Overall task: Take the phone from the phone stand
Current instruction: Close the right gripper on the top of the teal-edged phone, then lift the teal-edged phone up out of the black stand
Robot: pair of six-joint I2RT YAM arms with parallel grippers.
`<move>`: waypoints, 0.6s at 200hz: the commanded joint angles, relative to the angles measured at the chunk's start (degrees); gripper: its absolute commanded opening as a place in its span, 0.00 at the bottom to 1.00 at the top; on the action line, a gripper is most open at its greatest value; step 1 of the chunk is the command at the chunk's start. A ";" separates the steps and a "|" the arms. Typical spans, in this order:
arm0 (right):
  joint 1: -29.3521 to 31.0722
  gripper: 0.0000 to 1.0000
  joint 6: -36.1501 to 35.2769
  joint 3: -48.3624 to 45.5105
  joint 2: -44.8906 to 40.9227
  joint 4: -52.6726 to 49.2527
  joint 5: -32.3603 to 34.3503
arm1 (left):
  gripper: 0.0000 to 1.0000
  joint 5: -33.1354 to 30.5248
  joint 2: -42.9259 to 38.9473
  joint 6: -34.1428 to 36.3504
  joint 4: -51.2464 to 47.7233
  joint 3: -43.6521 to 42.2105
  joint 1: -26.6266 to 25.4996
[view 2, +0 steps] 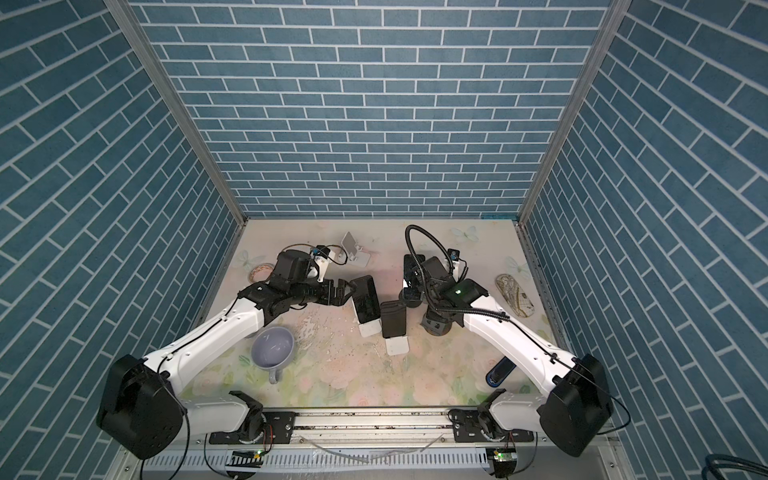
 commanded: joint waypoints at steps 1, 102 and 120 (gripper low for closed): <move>-0.90 0.52 -4.29 0.94 -2.17 -3.01 2.31 | 1.00 -0.94 0.60 0.86 -0.95 1.91 -0.07; -15.82 0.52 -15.67 -0.20 -5.97 -2.43 -2.36 | 1.00 -2.43 -0.09 0.73 -2.23 2.01 -0.12; -17.69 0.52 -17.73 -1.49 -4.79 -0.16 -3.04 | 1.00 -2.54 -0.27 0.77 -2.36 1.92 -0.10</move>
